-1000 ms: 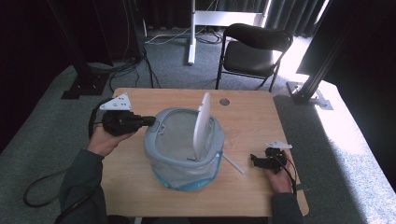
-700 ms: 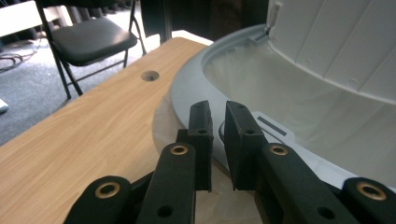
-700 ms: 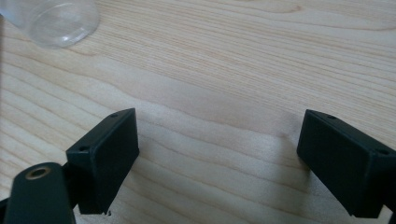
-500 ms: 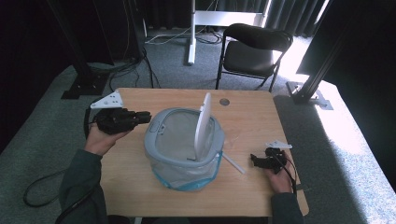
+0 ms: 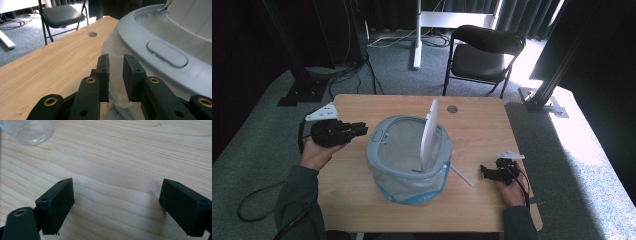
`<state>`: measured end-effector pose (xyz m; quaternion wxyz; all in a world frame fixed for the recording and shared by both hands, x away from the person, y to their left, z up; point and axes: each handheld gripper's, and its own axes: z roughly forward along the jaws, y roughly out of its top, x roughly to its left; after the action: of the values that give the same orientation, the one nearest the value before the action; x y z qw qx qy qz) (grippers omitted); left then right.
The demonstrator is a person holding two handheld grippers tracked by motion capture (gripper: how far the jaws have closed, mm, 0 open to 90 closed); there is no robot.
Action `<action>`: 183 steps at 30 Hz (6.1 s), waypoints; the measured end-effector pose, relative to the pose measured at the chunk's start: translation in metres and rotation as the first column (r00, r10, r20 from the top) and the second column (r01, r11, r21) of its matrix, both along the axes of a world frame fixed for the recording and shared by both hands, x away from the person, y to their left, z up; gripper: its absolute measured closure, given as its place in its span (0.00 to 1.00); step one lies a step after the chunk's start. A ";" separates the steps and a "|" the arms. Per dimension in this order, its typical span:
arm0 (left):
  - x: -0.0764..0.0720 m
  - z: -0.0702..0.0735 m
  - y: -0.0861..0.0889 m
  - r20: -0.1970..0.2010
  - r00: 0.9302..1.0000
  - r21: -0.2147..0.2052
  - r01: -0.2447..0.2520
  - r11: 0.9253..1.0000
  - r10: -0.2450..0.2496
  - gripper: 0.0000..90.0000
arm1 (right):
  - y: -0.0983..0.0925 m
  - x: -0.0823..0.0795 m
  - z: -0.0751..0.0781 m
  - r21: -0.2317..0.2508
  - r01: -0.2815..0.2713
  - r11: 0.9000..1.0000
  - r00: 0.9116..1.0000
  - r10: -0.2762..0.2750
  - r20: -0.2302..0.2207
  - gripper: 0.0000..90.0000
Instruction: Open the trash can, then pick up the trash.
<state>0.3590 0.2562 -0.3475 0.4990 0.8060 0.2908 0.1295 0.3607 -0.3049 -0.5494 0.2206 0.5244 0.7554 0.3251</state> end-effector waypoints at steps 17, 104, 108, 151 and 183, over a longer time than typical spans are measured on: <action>0.002 -0.059 0.007 -0.070 0.993 -0.030 -0.092 0.995 0.090 0.79 | 0.000 -0.001 0.001 0.007 0.000 1.000 1.000 0.000 0.016 0.24; -0.015 -0.163 -0.002 -0.205 0.964 -0.060 -0.187 0.981 0.171 0.69 | 0.028 0.000 0.054 0.109 -0.089 0.990 0.995 0.083 0.059 0.53; -0.015 -0.163 -0.001 -0.206 0.963 -0.059 -0.192 0.980 0.176 0.69 | 0.030 0.004 0.066 0.147 -0.104 0.984 0.993 0.095 0.069 0.56; -0.014 -0.165 -0.004 -0.215 0.962 -0.044 -0.180 0.983 0.166 0.69 | 0.054 0.021 0.071 0.140 -0.288 0.947 0.954 0.297 -0.047 0.96; -0.014 -0.164 -0.005 -0.211 0.963 -0.045 -0.181 0.982 0.168 0.69 | 0.050 0.035 0.137 0.198 -0.248 0.948 0.967 0.228 0.117 0.96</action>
<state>0.3453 0.2515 -0.5119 0.4781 0.7700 0.4151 0.0792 0.3956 -0.2547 -0.4129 0.1574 0.4342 0.7634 0.4515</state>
